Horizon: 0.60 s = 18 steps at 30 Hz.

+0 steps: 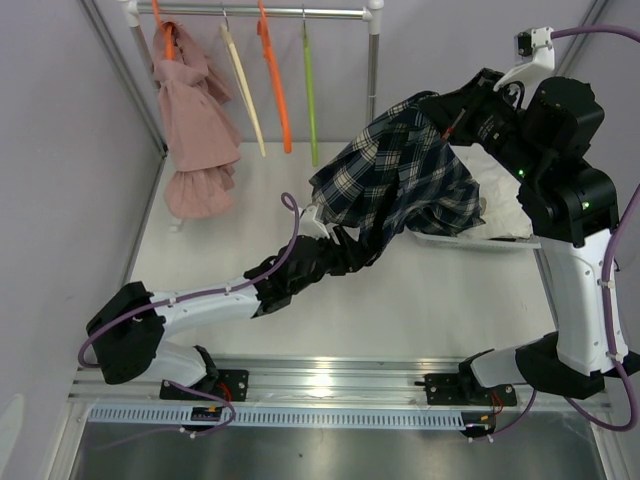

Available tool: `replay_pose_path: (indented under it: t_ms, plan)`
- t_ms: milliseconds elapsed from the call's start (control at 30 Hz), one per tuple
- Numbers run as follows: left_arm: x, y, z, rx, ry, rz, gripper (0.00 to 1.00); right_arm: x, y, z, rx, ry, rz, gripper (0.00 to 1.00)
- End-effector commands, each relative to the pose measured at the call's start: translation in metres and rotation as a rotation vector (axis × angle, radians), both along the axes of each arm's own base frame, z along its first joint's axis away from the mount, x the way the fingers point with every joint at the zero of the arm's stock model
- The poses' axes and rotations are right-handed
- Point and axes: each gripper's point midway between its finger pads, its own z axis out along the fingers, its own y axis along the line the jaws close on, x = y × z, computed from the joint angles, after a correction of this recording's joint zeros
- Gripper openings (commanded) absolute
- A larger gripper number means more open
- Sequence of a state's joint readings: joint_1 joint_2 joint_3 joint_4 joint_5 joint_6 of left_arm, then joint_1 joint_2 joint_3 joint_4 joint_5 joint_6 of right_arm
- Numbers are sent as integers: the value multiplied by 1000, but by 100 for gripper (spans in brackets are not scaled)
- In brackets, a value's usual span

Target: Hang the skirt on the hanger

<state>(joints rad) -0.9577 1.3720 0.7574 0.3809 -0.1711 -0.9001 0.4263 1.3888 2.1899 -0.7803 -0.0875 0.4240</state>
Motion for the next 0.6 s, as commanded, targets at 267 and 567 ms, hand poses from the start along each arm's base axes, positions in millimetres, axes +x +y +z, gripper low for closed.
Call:
replay_pose_path:
  t_ms: [267,567]
  plan:
    - [20,-9,51,-116,-60,110,60,-20,-8,34,29,-130,10,0]
    - [6,-15,46,-76,-63,41,4,-17,-16,33,16,-134,-23,0]
